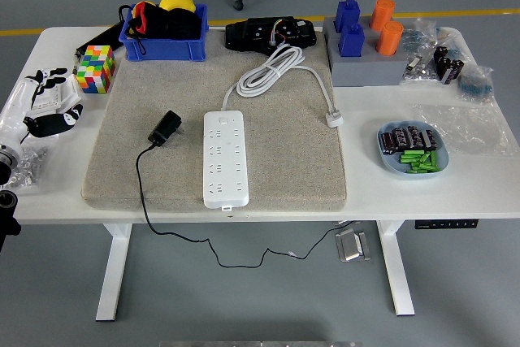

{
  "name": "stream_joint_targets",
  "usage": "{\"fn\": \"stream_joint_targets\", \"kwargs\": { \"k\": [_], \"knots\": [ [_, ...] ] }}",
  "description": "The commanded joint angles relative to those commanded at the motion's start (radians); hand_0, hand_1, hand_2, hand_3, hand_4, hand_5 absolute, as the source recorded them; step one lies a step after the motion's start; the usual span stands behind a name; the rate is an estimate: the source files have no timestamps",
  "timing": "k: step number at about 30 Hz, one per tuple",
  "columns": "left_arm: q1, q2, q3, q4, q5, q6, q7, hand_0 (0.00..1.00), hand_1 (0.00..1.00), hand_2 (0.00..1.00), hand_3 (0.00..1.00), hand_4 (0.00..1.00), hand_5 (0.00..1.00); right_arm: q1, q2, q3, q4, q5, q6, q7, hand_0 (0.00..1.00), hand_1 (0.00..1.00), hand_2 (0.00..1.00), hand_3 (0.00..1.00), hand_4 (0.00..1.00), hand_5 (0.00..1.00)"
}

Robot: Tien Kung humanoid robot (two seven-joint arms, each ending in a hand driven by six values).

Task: Pull the plug out,throw it away,press the button

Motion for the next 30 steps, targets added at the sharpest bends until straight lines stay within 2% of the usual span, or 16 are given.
{"fn": "stream_joint_targets", "kwargs": {
  "k": [7,14,22,27,30],
  "knots": [
    [0.062,0.011,-0.002,-0.013,0.006,-0.001,0.002,0.880,0.883,0.832,0.809,0.692,0.022,-0.015,0.016,0.015,-0.041,-0.024,0.001,-0.001,0.767,0.729,0.724,0.713,0.883,0.658],
    [0.100,-0.003,-0.005,0.000,0.013,-0.003,0.002,0.880,0.884,0.833,0.808,0.691,0.022,-0.038,0.026,0.000,-0.079,-0.035,0.005,-0.003,0.767,0.729,0.724,0.713,0.883,0.658],
    [0.096,-0.001,0.015,0.014,0.015,-0.007,0.007,0.880,0.884,0.833,0.806,0.690,0.023,-0.024,0.035,0.002,-0.098,-0.046,0.008,-0.005,0.767,0.729,0.724,0.713,0.883,0.658],
    [0.070,0.005,0.027,0.022,0.009,-0.010,0.009,0.880,0.884,0.833,0.806,0.690,0.023,-0.005,0.029,0.025,-0.080,-0.042,0.006,-0.004,0.767,0.729,0.724,0.713,0.883,0.658],
    [0.052,0.007,0.032,0.026,0.006,-0.012,0.010,0.880,0.883,0.834,0.806,0.690,0.022,0.007,0.027,0.035,-0.092,-0.051,0.008,-0.005,0.767,0.729,0.724,0.713,0.883,0.658]
  ]
}}
